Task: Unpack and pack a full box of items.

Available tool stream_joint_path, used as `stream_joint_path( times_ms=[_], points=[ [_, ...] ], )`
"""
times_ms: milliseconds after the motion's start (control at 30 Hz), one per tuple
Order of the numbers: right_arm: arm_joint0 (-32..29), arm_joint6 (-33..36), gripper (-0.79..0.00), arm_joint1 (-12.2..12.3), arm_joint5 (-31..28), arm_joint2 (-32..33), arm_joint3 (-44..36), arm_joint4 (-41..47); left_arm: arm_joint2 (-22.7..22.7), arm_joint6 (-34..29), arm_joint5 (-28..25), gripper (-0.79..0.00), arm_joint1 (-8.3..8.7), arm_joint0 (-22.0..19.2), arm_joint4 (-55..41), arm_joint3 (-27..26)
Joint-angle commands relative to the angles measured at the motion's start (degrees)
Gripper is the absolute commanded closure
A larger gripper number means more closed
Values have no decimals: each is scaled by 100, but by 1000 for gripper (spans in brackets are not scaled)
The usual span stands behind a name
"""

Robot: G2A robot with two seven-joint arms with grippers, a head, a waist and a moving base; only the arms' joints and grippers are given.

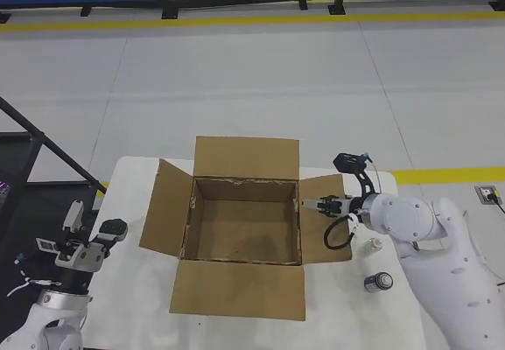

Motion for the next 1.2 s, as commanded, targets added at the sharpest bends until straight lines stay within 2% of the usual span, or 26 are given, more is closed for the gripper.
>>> stream_joint_path(
  times_ms=[0,367,600,800,1067,1167],
  points=[
    [35,-53,-785,-13,-12,-71,22,61,-19,-12,-7,-785,3,10,-18,-6],
    [219,-218,-785,-76,11,-424,112,232,-92,-46,-17,-785,17,33,-90,17],
    [119,-267,-785,-43,89,-356,-78,162,-84,-99,40,-785,32,5,-57,9],
    [-424,-30,-785,105,105,73,-925,-207,21,-150,113,-785,45,-76,34,7],
    [-1562,237,-785,327,-113,848,-2513,-930,200,-164,199,-785,60,-208,184,-22],
    [-1937,538,-785,398,-275,1113,-2909,-1138,254,-156,212,-785,64,-232,234,-38]
  ],
)
